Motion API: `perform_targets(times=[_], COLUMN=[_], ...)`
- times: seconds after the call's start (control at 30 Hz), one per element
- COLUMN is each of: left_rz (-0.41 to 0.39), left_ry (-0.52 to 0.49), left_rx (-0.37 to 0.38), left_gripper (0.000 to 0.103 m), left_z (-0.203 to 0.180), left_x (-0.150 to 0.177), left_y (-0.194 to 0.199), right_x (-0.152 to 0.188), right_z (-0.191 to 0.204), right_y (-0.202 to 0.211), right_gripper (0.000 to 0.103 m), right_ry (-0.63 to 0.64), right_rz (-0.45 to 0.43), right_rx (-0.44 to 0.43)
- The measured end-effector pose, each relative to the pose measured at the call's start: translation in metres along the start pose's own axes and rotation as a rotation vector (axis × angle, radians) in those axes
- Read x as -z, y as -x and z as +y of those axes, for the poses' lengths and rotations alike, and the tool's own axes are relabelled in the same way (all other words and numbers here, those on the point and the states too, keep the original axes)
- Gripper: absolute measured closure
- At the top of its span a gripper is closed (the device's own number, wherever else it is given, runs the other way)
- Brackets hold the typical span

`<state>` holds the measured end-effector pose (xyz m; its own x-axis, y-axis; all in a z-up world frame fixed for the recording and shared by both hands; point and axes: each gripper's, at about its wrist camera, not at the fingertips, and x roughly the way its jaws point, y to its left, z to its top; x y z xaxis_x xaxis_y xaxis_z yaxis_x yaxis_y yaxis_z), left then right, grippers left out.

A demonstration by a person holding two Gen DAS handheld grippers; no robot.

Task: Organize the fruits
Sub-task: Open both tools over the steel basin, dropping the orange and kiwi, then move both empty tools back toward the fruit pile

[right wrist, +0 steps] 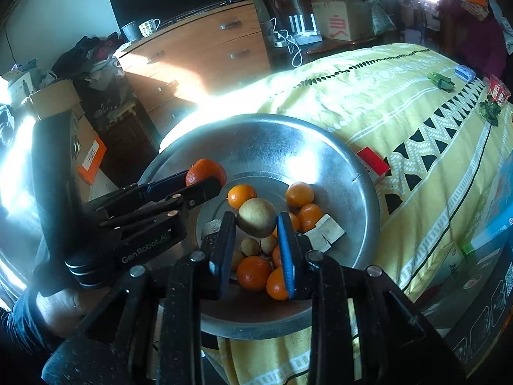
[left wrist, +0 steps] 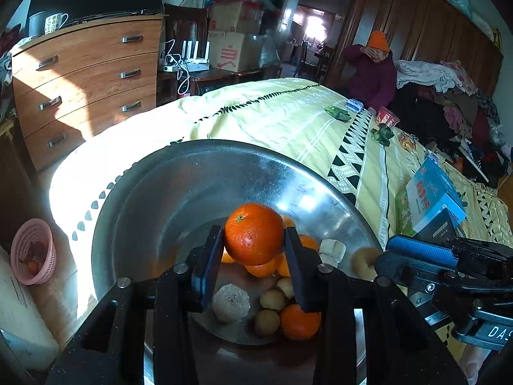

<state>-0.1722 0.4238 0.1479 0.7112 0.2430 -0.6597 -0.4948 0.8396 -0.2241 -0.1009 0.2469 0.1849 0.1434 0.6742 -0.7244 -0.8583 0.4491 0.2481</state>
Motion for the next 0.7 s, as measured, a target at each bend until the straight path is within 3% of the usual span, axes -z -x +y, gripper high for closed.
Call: perform_targets(times=[0.1, 0.13, 0.17, 0.2, 0.27, 0.47, 0.6, 0.7], left_rz=[0.001, -0.006, -0.013, -0.023, -0.049, -0.161, -0.221, -0.229], left_ry=[0.006, 0.008, 0.008, 0.006, -0.005, -0.073, -0.144, -0.174], left_rx=[-0.016, -0.025, -0.041, -0.058, -0.090, -0.224, -0.245, -0.219], left_gripper=[0.057, 0.045, 0.035, 0.032, 0.026, 0.006, 0.002, 0.000], left_z=[0.000, -0.001, -0.002, -0.002, -0.006, -0.036, -0.069, -0.093], left_x=[0.000, 0.000, 0.000, 0.000, -0.002, -0.006, -0.008, -0.009], left_y=[0.001, 0.003, 0.005, 0.008, 0.016, 0.050, 0.069, 0.075], right_x=[-0.001, -0.001, -0.001, 0.000, 0.002, 0.022, 0.040, 0.054], right_z=[0.000, 0.000, 0.000, 0.000, 0.001, 0.011, 0.012, 0.006], right_y=[0.000, 0.000, 0.001, 0.004, 0.015, 0.061, 0.098, 0.120], right_gripper=[0.076, 0.075, 0.064, 0.047, 0.035, 0.032, 0.029, 0.026], right_ry=[0.001, 0.004, 0.004, 0.002, -0.001, 0.041, 0.048, 0.018], right_rz=[0.005, 0.007, 0.005, -0.002, -0.042, -0.133, -0.182, -0.204], right_rx=[0.005, 0.016, 0.026, 0.033, 0.050, 0.104, 0.166, 0.188])
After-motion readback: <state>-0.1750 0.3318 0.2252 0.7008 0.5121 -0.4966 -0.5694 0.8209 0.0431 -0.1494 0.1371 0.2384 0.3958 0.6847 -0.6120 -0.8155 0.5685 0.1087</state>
